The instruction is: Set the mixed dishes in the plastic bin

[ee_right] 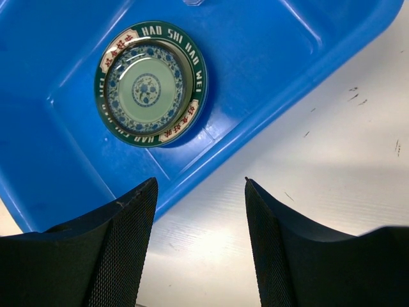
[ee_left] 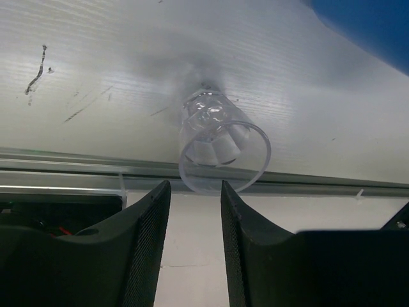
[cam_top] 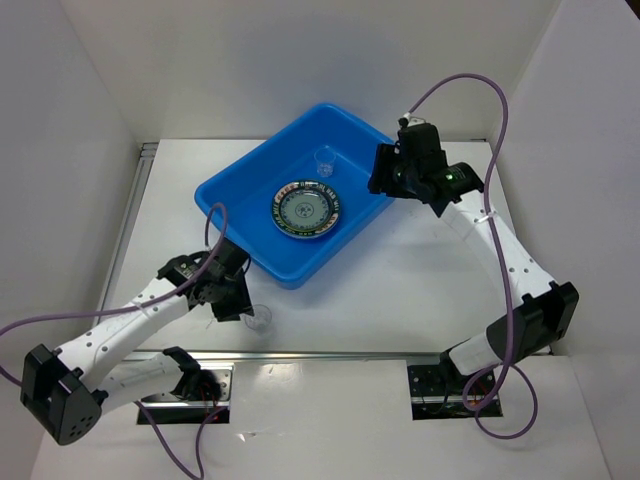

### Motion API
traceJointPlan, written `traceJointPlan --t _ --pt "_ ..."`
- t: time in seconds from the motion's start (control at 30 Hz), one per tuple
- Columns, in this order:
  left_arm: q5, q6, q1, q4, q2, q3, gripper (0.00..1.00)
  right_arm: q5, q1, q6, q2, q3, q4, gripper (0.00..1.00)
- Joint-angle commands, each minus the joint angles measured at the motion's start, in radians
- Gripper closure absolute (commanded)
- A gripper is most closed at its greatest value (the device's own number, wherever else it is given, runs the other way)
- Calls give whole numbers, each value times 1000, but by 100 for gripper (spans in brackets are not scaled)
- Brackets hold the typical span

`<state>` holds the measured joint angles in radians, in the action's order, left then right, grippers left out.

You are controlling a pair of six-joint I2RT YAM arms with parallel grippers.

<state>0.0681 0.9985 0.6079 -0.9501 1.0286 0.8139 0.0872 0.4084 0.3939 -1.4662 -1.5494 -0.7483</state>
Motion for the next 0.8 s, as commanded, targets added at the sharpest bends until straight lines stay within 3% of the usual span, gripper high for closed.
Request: traceJointPlan --t 0.0,0.67,0.77 --pt "32 26 6 -36 34 31 55 22 10 -18 64 3 3 37" --pt "41 132 87 16 114 -35 63 13 10 -27 122 2 3 36" --pt "50 141 96 25 114 -35 70 13 10 -27 132 2 3 36"
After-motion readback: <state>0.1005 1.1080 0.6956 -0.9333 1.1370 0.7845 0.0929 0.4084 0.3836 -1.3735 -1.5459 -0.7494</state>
